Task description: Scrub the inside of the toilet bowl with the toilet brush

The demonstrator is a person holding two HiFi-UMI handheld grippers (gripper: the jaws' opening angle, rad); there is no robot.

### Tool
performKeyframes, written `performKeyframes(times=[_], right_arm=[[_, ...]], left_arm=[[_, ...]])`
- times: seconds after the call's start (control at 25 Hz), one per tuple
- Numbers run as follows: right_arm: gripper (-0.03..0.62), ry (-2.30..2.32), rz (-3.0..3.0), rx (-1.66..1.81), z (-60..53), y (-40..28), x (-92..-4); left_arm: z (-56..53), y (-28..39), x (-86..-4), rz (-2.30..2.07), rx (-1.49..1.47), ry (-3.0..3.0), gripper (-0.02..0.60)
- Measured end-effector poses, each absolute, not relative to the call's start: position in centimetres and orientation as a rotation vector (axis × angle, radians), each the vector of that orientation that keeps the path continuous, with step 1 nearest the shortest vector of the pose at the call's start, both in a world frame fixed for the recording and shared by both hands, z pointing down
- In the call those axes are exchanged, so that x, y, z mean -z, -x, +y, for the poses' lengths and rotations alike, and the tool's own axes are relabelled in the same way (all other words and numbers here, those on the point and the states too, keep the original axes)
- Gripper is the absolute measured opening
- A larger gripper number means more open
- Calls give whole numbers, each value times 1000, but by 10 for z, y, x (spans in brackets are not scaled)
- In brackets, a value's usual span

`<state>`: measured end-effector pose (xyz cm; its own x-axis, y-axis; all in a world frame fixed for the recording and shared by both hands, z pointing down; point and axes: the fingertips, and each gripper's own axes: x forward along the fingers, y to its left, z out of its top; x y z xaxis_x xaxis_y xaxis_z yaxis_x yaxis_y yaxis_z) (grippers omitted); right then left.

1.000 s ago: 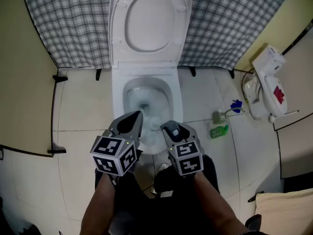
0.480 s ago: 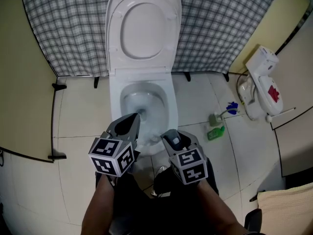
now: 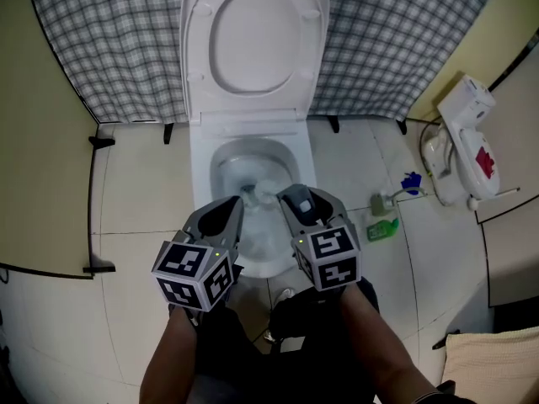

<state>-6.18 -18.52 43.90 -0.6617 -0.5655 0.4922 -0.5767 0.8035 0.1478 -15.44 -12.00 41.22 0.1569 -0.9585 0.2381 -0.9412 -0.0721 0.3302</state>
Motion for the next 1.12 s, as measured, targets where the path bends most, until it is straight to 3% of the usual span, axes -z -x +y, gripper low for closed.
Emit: performKeyframes(times=[0.48,1.12], right_arm=[[209,-859,-2550,-2,-261,138,-460],[207,-799,-2429,-133,-222,112,-522]], left_arm=[[-139,178,-448,-1783,35,-1971,9],[-126,175,-445,-1777,35,-1963,9]])
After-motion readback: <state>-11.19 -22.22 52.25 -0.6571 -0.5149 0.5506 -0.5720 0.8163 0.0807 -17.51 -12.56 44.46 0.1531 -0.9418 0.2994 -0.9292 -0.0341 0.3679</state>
